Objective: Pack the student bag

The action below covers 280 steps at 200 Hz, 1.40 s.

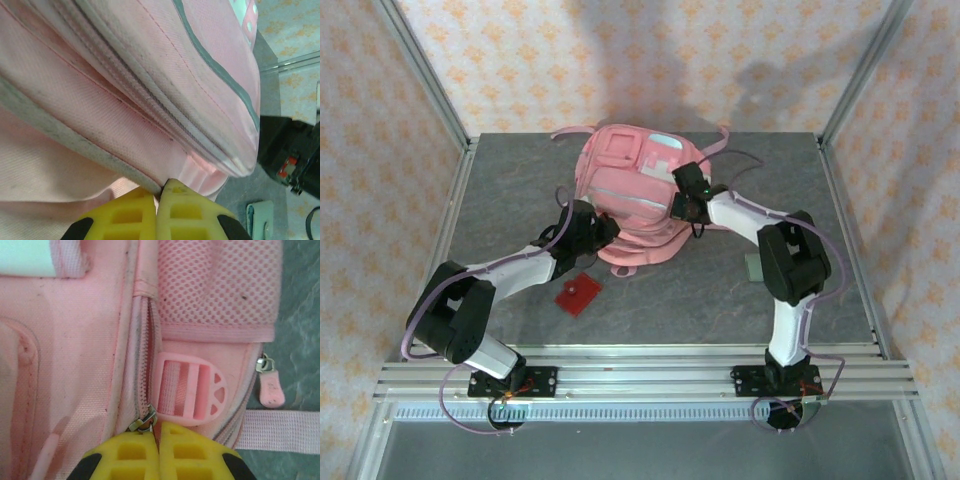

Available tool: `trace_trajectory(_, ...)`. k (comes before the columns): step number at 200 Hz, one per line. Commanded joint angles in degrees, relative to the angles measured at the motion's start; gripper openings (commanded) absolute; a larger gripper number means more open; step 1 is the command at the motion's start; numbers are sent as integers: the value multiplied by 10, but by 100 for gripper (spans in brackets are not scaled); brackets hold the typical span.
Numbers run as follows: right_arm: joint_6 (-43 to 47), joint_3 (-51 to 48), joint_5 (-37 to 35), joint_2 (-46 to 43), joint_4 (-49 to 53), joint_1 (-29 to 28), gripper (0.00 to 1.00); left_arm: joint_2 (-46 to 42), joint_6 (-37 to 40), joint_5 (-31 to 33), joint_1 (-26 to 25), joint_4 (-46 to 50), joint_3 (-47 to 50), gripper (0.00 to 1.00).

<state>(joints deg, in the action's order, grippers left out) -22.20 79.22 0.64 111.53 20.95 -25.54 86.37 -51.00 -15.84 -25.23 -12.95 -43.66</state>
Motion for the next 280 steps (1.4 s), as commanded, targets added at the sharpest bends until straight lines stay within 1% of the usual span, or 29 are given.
trace_trajectory(1,-3,4,-122,8,2,69,0,-26,26,63,21,48,4,0)
trace_trajectory(29,0,-61,-65,-48,-28,63,0,-18,43,70,29,59,-9,0)
trace_trajectory(58,1,-141,-32,-128,-33,34,0,-4,76,76,51,78,-39,0)
trace_trajectory(74,-2,-176,-14,-168,-32,1,0,4,96,82,68,90,-58,0)
trace_trajectory(86,-10,-195,15,-189,-36,-29,0,10,107,81,80,97,-72,0)
trace_trajectory(111,-32,-197,61,-189,-58,-101,0,10,112,72,86,110,-98,0)
trace_trajectory(129,-55,-179,103,-161,-103,-141,0,-7,92,53,84,107,-91,25)
trace_trajectory(138,-64,-162,120,-141,-124,-157,0,-20,81,49,80,106,-79,34)
trace_trajectory(150,-71,-132,141,-111,-144,-174,0,-44,66,51,72,104,-57,42)
trace_trajectory(167,-72,-89,148,-73,-148,-190,0,-76,42,63,56,94,-15,53)
trace_trajectory(184,-73,-67,157,-49,-147,-192,0,-85,21,66,45,73,19,57)
trace_trajectory(207,-68,-53,153,-33,-131,-192,0,-58,-3,62,39,25,44,59)
trace_trajectory(219,-66,-36,138,-24,-99,-192,0,-31,-3,77,37,15,40,59)
trace_trajectory(233,-65,-23,123,-20,-69,-192,0,4,3,104,40,21,26,59)
trace_trajectory(250,-71,-18,98,-24,-36,-187,0,42,3,107,52,25,10,57)
trace_trajectory(261,-83,-11,86,-22,-10,-178,0,58,8,123,57,30,3,55)
trace_trajectory(280,-112,-4,68,-17,46,-152,0,85,22,156,68,70,-21,52)
